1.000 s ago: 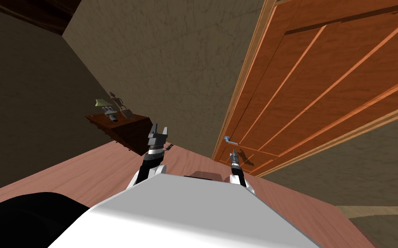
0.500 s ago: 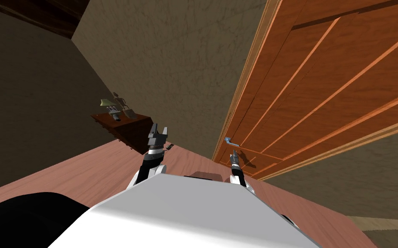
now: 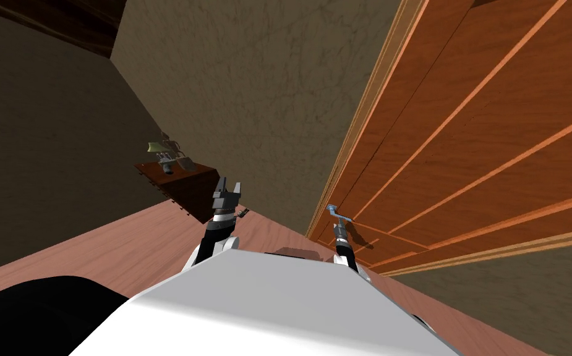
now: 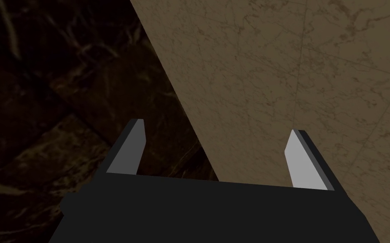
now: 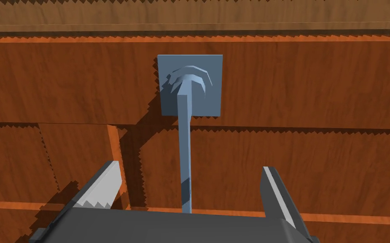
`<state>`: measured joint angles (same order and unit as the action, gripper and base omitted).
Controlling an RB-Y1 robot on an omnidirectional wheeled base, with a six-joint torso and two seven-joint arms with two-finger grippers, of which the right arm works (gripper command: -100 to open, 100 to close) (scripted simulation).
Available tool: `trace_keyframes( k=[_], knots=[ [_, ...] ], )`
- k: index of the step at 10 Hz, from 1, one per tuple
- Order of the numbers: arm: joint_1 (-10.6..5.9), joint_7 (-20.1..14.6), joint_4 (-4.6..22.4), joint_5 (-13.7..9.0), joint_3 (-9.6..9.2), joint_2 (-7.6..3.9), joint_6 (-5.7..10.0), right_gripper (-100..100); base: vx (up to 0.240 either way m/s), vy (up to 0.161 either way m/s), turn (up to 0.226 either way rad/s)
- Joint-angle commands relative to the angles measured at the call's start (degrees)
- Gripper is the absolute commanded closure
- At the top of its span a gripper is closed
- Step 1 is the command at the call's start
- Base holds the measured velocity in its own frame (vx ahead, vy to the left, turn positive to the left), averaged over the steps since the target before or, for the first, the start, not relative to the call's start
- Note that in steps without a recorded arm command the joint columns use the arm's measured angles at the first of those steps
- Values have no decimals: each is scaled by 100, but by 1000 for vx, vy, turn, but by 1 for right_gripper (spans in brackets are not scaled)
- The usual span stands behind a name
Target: Pull the door open
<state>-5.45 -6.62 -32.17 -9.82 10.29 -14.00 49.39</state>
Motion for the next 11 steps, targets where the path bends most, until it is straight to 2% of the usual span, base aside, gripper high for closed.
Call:
trace_keyframes(
  k=[1,4,5,6,11],
  knots=[
    [37,-54,63,-27,37,-60,68,-100,210,-50,89],
    [99,-110,114,-61,84,-124,137,-100,159,-50,50],
    [35,-104,198,-50,69,-123,162,-100,84,-23,18],
    [35,-104,198,-50,69,-123,162,100,-16,2,-13],
    [35,-104,198,-50,69,-123,162,100,-15,3,-1]
  ],
)
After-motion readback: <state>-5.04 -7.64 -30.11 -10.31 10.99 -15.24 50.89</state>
